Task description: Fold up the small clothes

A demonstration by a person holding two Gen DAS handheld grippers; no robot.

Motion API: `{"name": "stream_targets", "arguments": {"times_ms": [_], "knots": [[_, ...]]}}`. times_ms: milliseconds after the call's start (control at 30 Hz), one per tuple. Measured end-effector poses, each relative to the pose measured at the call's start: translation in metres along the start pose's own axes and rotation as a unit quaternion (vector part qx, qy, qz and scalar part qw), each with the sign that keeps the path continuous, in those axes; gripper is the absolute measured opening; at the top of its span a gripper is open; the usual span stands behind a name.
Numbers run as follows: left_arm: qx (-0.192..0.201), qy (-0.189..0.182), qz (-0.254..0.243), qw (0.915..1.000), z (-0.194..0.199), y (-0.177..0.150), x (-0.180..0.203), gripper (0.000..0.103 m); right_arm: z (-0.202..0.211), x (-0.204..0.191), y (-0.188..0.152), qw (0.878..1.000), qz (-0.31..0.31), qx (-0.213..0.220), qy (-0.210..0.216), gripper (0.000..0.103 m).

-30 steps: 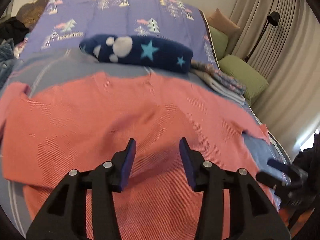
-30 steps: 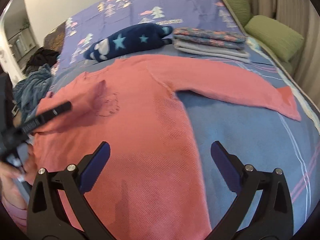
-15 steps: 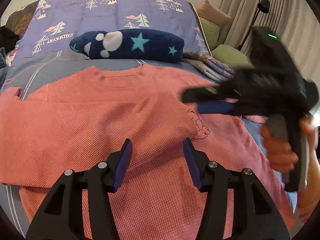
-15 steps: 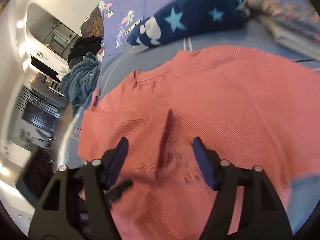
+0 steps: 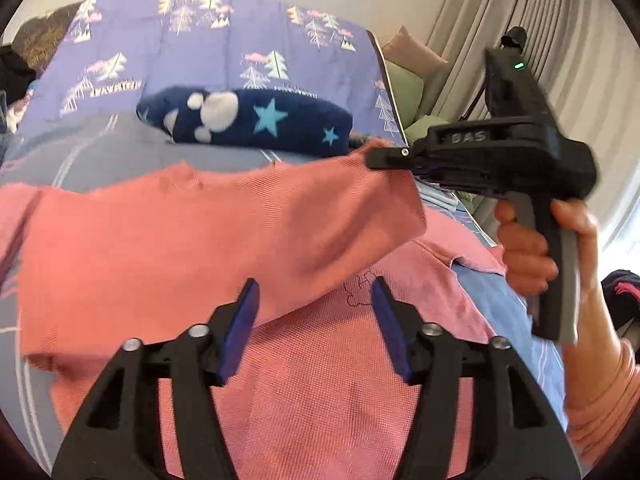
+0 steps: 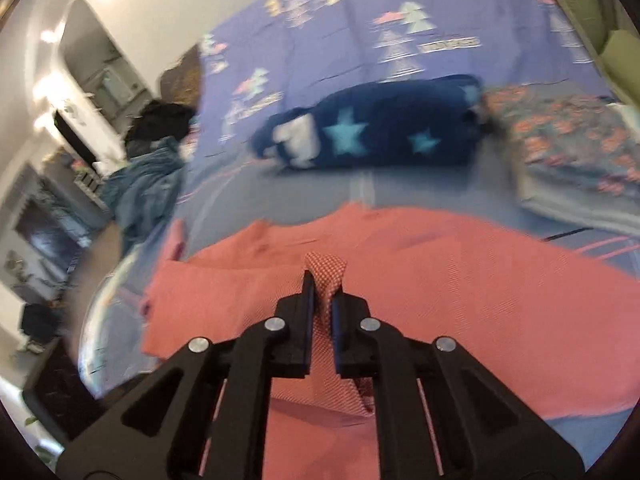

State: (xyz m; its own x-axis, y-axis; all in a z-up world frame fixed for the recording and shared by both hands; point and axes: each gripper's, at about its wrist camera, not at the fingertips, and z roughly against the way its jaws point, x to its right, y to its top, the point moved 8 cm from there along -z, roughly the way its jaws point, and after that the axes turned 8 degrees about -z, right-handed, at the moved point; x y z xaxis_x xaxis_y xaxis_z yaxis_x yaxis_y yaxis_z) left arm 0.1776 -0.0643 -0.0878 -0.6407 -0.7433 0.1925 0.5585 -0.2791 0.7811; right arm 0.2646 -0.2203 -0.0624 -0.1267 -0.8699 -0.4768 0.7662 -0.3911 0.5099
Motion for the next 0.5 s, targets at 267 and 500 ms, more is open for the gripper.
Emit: {"name": "stream_targets", "arguments": {"times_ms": [267,500], "knots": [[-0.041,0.101,0.013,0.9940,0.007,-0.003,-0.054,0.063,-0.011,0.066,-0.019,0.996,-0.082,-0.027,0.004,0.065],[0.019,0.156,0.134,0.9785,0.063,0.001,-0.154,0.063,-0.011,0.052,-0.061,0.998,-0.010,-0.066,-0.004,0.053]]}}
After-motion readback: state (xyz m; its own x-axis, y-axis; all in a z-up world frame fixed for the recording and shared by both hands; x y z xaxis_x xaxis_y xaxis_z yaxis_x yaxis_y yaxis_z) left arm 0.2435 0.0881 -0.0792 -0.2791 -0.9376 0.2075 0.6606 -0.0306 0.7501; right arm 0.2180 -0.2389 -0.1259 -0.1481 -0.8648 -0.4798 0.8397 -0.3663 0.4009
